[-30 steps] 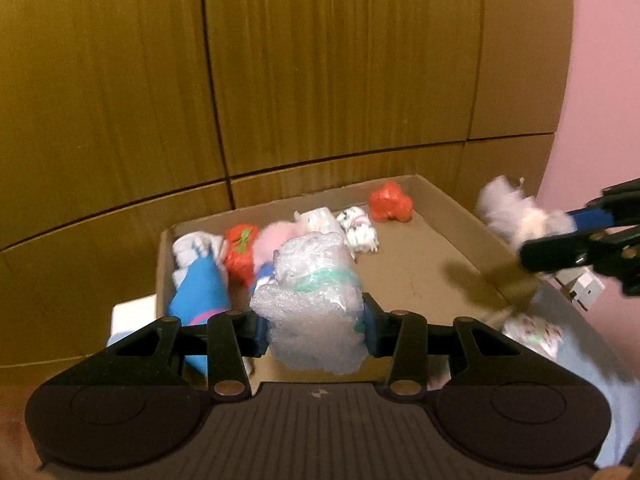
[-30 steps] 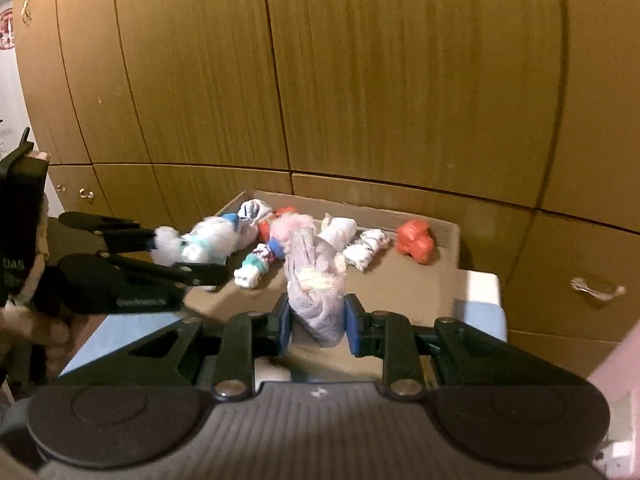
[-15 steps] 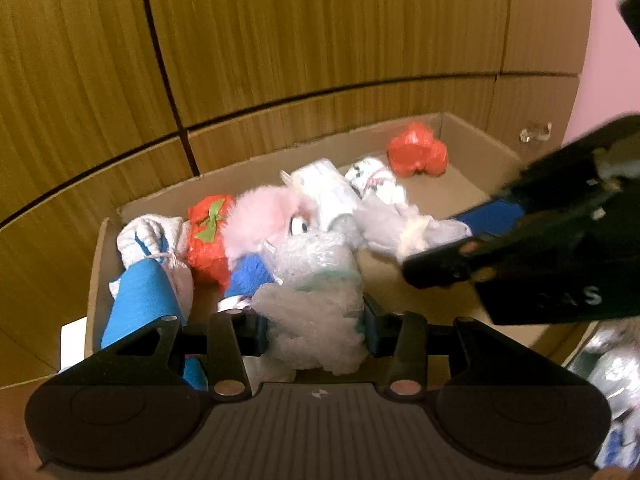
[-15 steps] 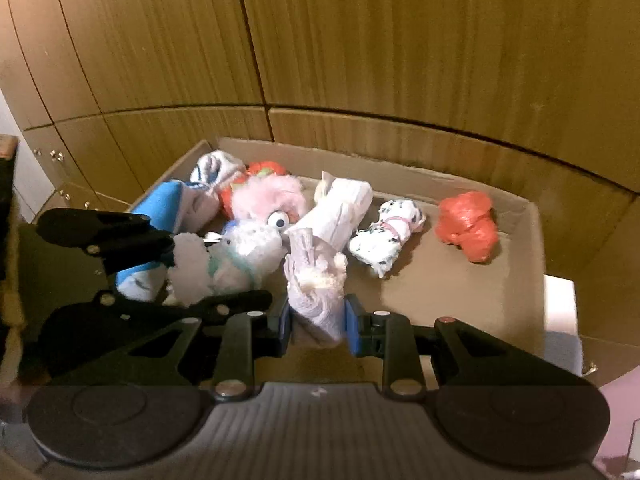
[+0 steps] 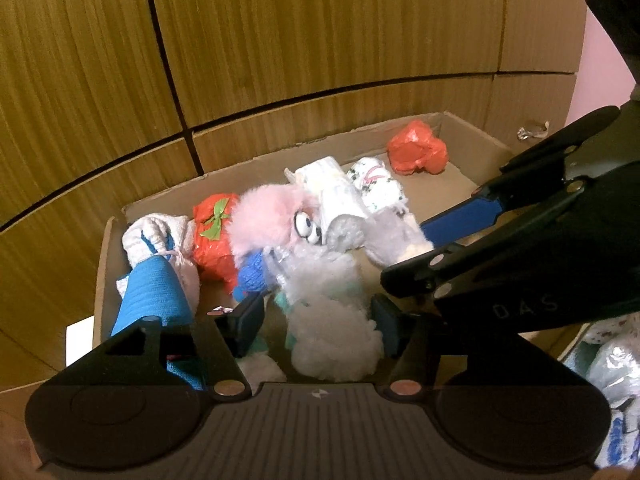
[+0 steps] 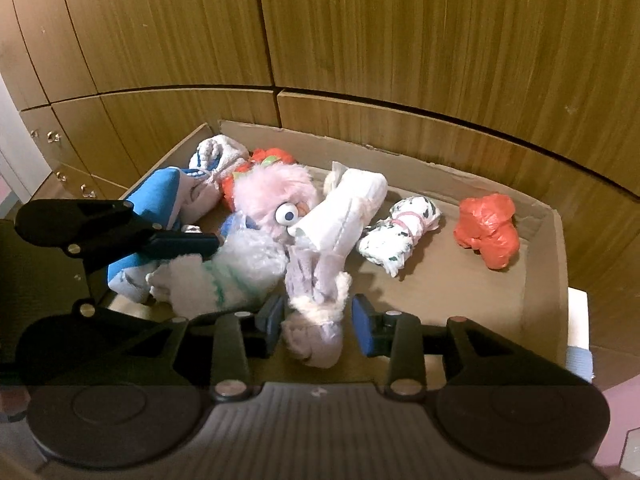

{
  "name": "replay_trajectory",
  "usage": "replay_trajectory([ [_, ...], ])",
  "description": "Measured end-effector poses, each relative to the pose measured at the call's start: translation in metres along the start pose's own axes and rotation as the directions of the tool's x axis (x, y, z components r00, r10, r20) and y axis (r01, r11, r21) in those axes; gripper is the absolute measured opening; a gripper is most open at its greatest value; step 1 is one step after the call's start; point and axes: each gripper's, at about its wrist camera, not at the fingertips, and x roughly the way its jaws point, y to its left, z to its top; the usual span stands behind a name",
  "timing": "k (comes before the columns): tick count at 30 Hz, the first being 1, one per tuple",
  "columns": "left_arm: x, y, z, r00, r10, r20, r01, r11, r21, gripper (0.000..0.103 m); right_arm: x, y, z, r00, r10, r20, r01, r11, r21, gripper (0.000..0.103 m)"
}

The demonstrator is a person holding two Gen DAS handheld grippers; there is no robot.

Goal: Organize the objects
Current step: 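Lower both held bundles into the tray beside the others and release, then grasp the pink-striped sock roll with left tool while right grasps white sock roll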

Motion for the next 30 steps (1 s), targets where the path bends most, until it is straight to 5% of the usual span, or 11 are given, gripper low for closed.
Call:
replay_trajectory([
  [12,-0.027,-0.001,-0.001,1.0,0.028,0.007,-0.028,0.999,-0.031,0.072,-0.029,-0.001,-0.002,0.999,-0.013,0.041,0.012,0.999,0.031,0.039],
  [20,-0.075,-0.011,-0.013,0.999,0.028,0.045,-0.025,0.998,-0.065,0.076,-0.085,0.007,-0.024,0.993,-0.027,0.111,0.02,0.998,0.056,0.045],
  [30,-0.132,-0.032,-0.076,0.994,-0.018,0.111,0.026,0.997,-0.067,0.08,-0.154,0.031,-0.127,0.953,-0.149,0.263,0.124,0.986,0.11,0.066],
])
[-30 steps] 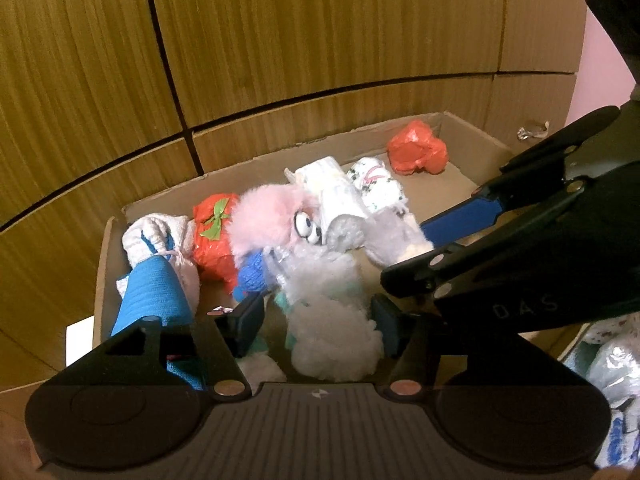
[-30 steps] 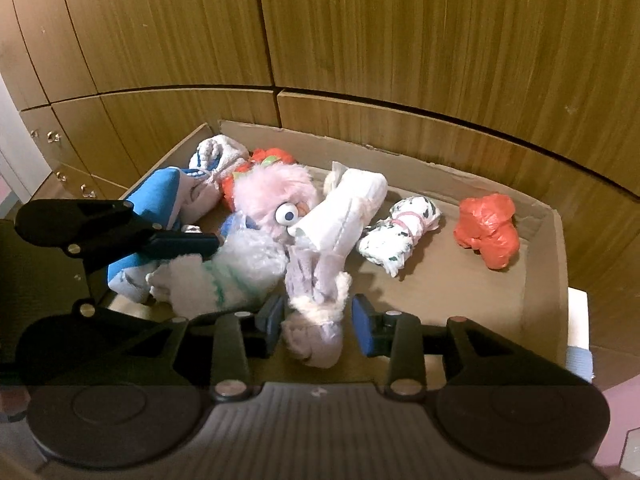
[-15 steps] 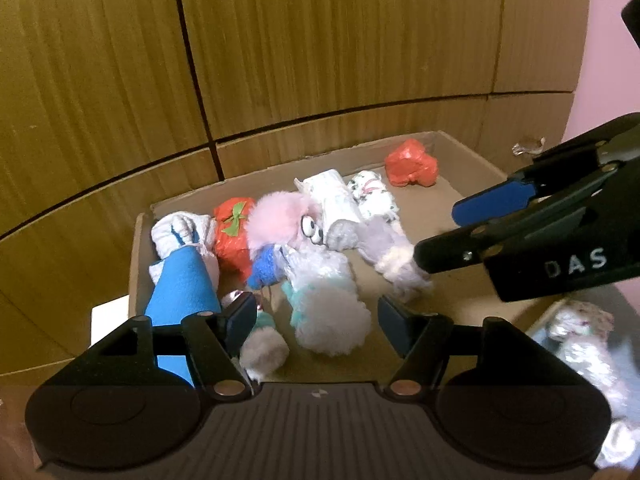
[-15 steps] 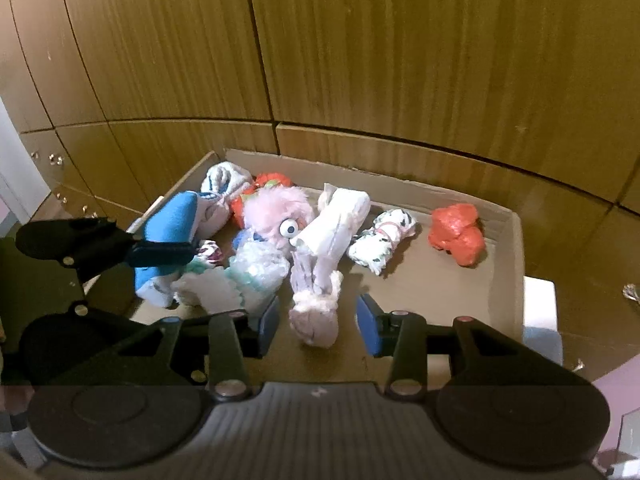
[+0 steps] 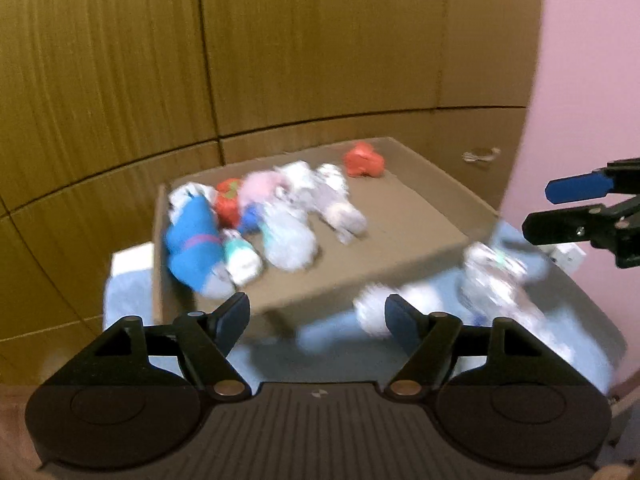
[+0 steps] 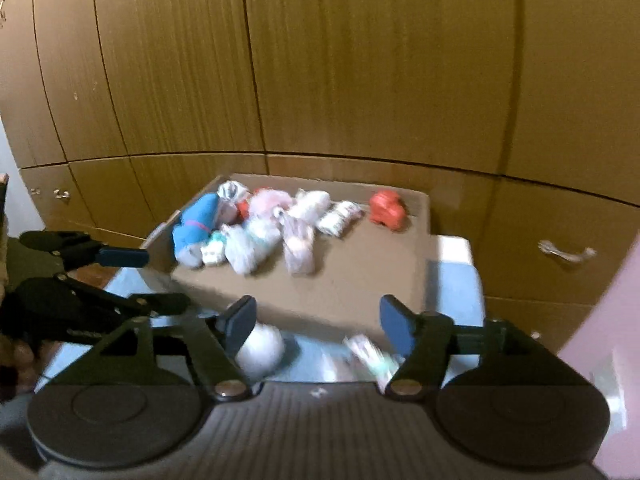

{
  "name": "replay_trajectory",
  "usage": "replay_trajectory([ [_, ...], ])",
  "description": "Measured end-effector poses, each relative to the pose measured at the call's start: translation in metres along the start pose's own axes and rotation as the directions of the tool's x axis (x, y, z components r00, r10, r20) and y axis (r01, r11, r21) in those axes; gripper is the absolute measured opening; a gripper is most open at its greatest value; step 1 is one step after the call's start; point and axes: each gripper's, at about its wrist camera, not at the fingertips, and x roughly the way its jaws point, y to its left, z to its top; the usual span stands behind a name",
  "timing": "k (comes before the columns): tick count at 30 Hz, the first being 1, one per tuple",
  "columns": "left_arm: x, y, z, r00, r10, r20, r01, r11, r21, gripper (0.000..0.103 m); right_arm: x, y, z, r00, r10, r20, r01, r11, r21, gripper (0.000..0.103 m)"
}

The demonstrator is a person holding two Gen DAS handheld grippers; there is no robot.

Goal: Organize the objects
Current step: 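Grasp the pink-striped sock roll with left tool while right grasps white sock roll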

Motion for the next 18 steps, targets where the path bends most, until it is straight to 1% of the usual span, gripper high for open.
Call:
replay_trajectory([
  [1,-0.002,-0.005,-0.01,1.0,-0.021,0.005,0.021,1.0,-0.004,0.08,-0.003,0.0,-0.011,1.0,0.002,0.017,-0.002,1.0,0.001,0.067],
  [3,-0.003,-0.011,-0.025,0.998,-0.067,0.01,0.067,0.998,-0.017,0.08,0.003,-0.002,-0.023,1.0,0.006,0.001,-0.006,1.0,0.022,0.067],
  [4,-0.003,-0.013,-0.031,0.996,-0.09,0.013,0.09,0.996,-0.023,0.08,0.01,-0.003,-0.024,1.0,0.012,-0.006,-0.012,1.0,0.024,0.067],
  [5,-0.004,-0.014,-0.035,0.994,-0.104,0.013,0.105,0.994,-0.03,0.08,0.016,-0.004,-0.022,1.0,0.009,-0.001,-0.009,1.0,0.009,0.065],
  [6,-0.004,-0.014,-0.037,0.993,-0.116,0.015,0.117,0.992,-0.047,0.08,0.02,-0.005,-0.016,1.0,-0.002,0.009,0.002,1.0,-0.009,0.065],
  [7,-0.005,-0.013,-0.037,0.993,-0.12,0.013,0.121,0.99,-0.07,0.08,0.022,-0.005,-0.009,1.0,-0.009,0.011,0.009,1.0,-0.019,0.065],
  [9,-0.008,-0.014,-0.032,0.995,-0.104,0.0,0.103,0.991,-0.089,0.08,0.019,-0.005,0.005,0.999,-0.026,0.033,0.027,0.999,-0.041,0.066],
  [10,-0.011,-0.016,-0.029,0.995,-0.095,-0.007,0.094,0.992,-0.089,0.081,0.014,-0.004,0.009,0.998,-0.029,0.05,0.031,0.999,-0.042,0.067],
  [11,-0.017,-0.02,-0.027,0.995,-0.096,-0.01,0.095,0.992,-0.079,0.082,0.007,-0.003,0.011,0.998,-0.03,0.053,0.032,0.999,-0.033,0.071],
  [12,-0.023,-0.025,-0.027,0.995,-0.098,-0.006,0.097,0.994,-0.059,0.085,0.001,-0.003,0.011,0.998,-0.026,0.057,0.027,0.999,-0.026,0.072],
  [14,-0.031,-0.034,-0.03,0.994,-0.103,-0.024,0.103,0.994,-0.033,0.086,-0.011,-0.001,0.004,0.998,-0.031,0.056,0.032,0.999,-0.021,0.072],
  [16,-0.038,-0.041,-0.04,0.992,-0.127,-0.003,0.127,0.991,-0.03,0.088,-0.016,-0.001,-0.008,0.999,-0.019,0.041,0.02,1.0,-0.005,0.072],
  [18,-0.034,-0.051,-0.055,0.991,-0.131,-0.02,0.131,0.991,-0.026,0.087,-0.02,-0.001,-0.026,0.999,-0.015,0.039,0.015,1.0,-0.008,0.071],
])
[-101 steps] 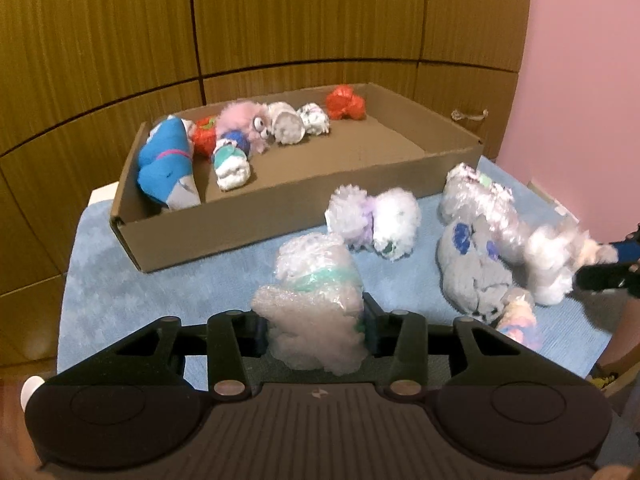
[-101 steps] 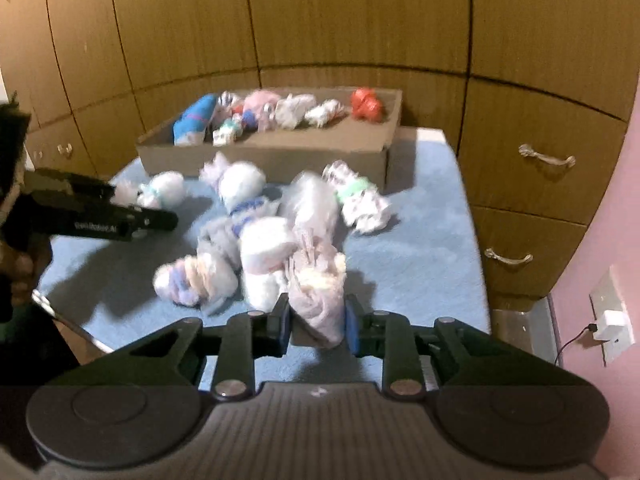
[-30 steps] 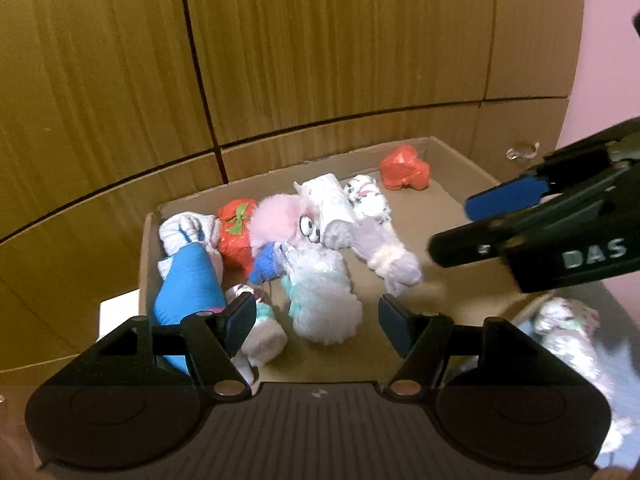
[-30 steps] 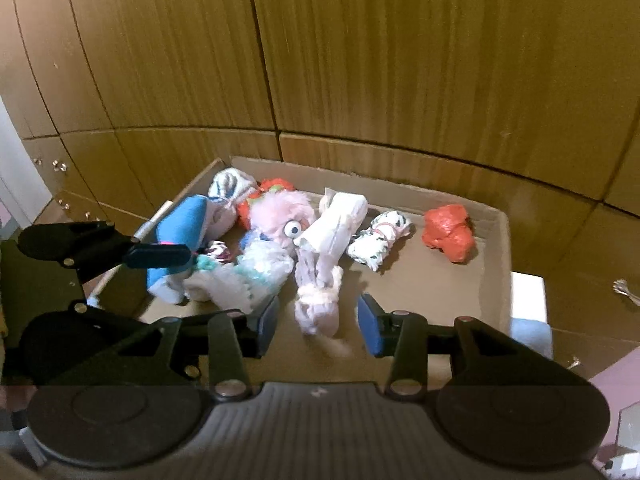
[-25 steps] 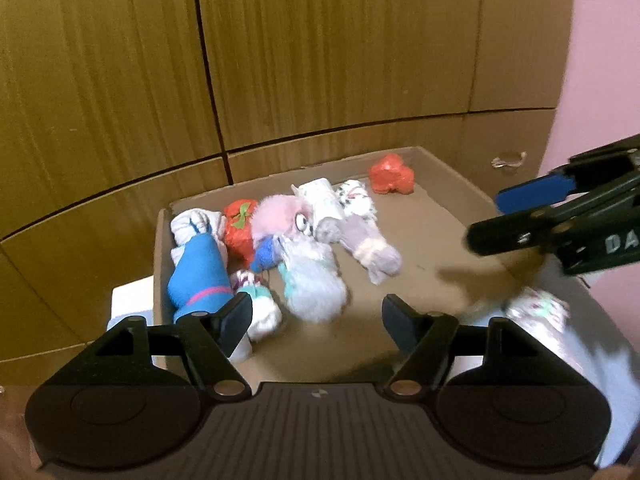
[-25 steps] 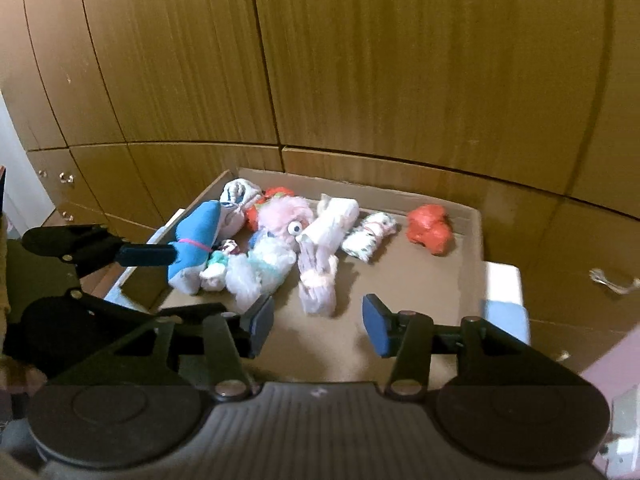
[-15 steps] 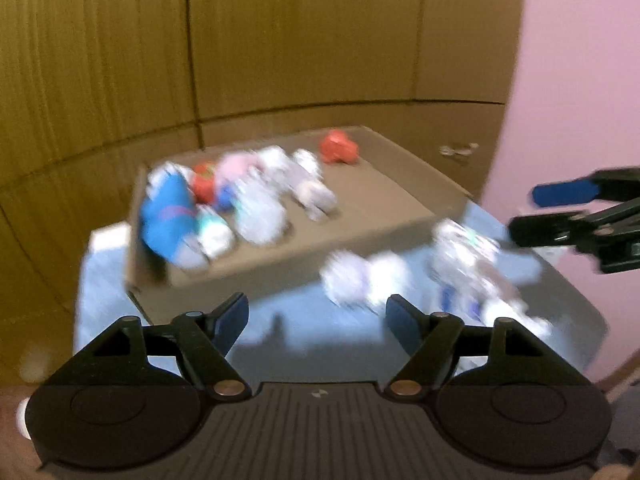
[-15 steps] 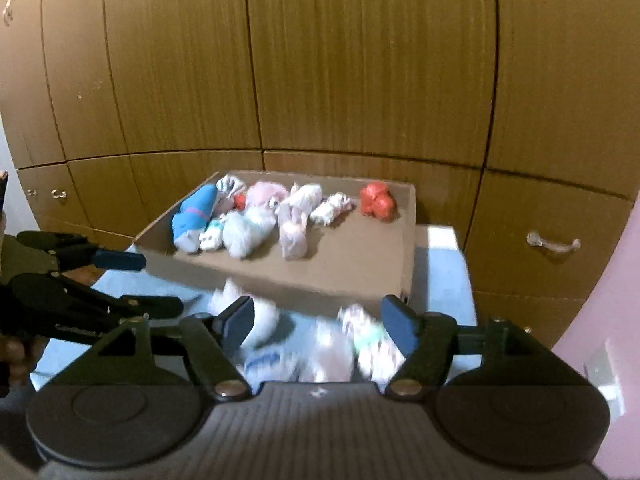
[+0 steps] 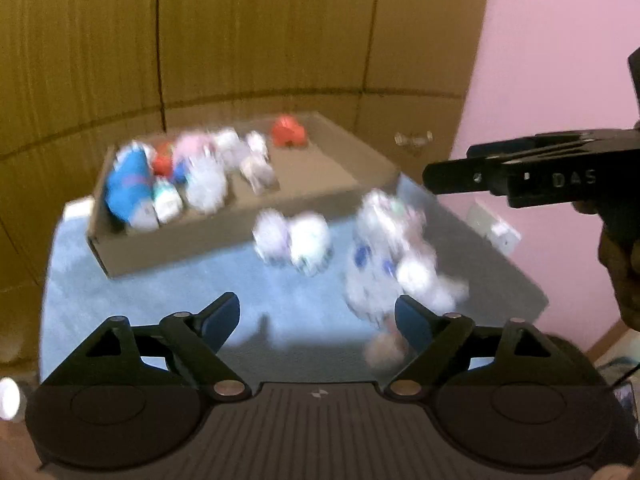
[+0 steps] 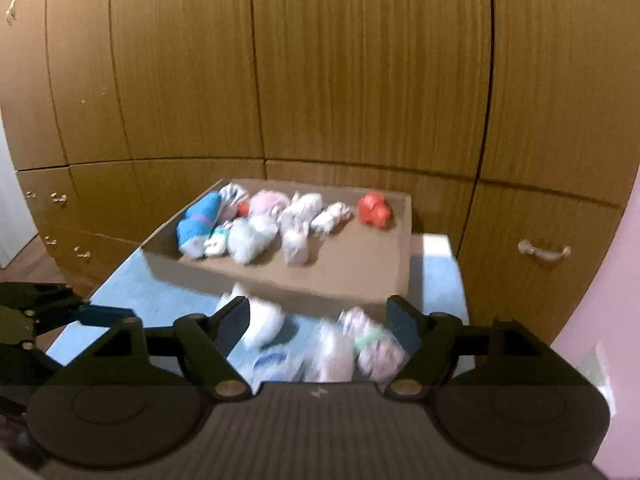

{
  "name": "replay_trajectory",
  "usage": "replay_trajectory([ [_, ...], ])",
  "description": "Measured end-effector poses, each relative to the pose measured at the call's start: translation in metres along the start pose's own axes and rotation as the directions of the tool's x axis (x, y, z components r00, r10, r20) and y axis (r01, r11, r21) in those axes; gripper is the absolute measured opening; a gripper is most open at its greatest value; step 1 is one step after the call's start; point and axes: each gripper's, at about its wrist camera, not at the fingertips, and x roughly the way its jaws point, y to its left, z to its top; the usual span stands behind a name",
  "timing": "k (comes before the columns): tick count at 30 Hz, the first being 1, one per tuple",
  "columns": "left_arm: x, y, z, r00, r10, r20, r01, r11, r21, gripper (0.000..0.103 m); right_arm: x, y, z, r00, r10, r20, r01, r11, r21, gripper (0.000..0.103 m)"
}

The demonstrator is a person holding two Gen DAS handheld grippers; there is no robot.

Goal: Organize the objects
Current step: 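Grasp the pink-striped sock roll with left tool while right grasps white sock roll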

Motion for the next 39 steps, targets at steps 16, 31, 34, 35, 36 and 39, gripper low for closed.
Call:
replay_trajectory([
  [16,0.024,-0.061,-0.03,0.999,0.031,0.016,-0.032,0.993,0.113,0.085,-0.008,-0.006,-0.066,0.999,0.007,-0.039,-0.007,1.0,0.002,0.064],
  [31,0.046,-0.049,-0.024,1.0,-0.008,-0.014,0.009,0.992,0.125,0.06,0.023,-0.01,-0.065,0.989,0.077,-0.129,-0.076,0.997,0.016,0.048],
  [34,0.045,-0.051,-0.024,1.0,-0.023,-0.017,0.025,0.99,0.142,0.051,0.025,-0.008,-0.067,0.987,0.088,-0.135,-0.087,0.996,0.015,0.037],
  [35,0.044,-0.052,-0.024,1.0,-0.026,-0.018,0.028,0.989,0.148,0.049,0.025,-0.008,-0.067,0.987,0.091,-0.135,-0.089,0.996,0.019,0.034],
  [36,0.044,-0.052,-0.024,0.999,-0.027,-0.019,0.029,0.989,0.148,0.048,0.025,-0.009,-0.068,0.987,0.095,-0.133,-0.092,0.995,0.025,0.033],
  [39,0.042,-0.051,-0.025,0.999,-0.028,-0.021,0.031,0.989,0.141,0.047,0.021,-0.01,-0.068,0.987,0.098,-0.127,-0.094,0.995,0.036,0.032],
])
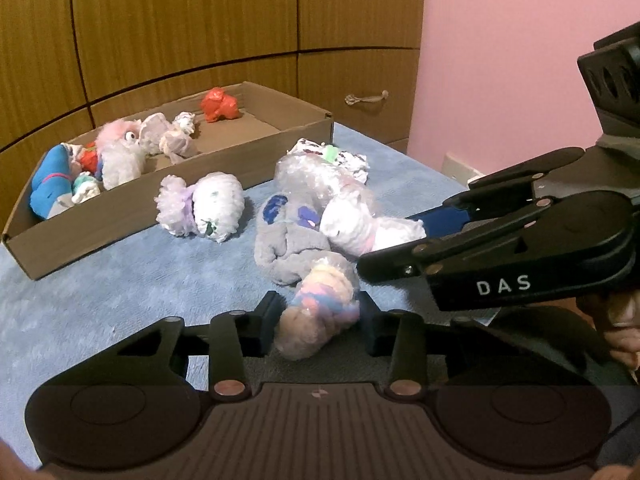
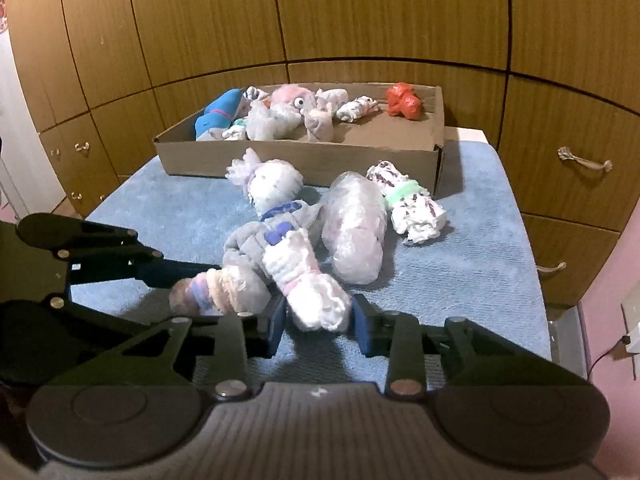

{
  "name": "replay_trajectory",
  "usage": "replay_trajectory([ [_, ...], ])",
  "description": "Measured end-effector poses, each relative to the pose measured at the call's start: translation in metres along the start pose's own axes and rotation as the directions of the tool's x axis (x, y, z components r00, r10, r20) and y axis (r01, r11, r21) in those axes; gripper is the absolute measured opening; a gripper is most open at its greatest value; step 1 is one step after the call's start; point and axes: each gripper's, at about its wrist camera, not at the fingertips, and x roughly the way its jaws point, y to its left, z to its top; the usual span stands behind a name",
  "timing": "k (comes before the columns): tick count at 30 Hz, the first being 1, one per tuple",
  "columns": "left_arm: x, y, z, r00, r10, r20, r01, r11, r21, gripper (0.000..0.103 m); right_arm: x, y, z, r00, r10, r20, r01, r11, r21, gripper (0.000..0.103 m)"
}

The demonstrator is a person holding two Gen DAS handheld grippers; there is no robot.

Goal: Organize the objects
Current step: 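Grasp the pink-striped sock roll with left tool while right grasps white sock roll, then place both held rolls into the tray and open both tools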

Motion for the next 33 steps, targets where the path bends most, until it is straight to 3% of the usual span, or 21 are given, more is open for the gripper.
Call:
replay_trajectory([
  [20,-0.03,0.032,0.005,0.999,0.035,0.001,-0.034,0.996,-0.081,0.045,-0.029,0.005,0.015,0.998,0.022,0.051,-0.022,1.0,-0.006,0.028],
  [26,-0.041,0.051,0.04,0.998,0.06,0.034,-0.056,0.994,-0.093,0.046,-0.045,0.0,0.049,0.995,0.02,0.101,-0.019,1.0,-0.013,0.028],
  [33,-0.022,0.084,0.112,0.995,0.072,0.066,-0.065,0.992,-0.108,0.046,-0.041,-0.02,0.116,0.99,-0.013,0.143,0.017,0.999,-0.031,0.028],
])
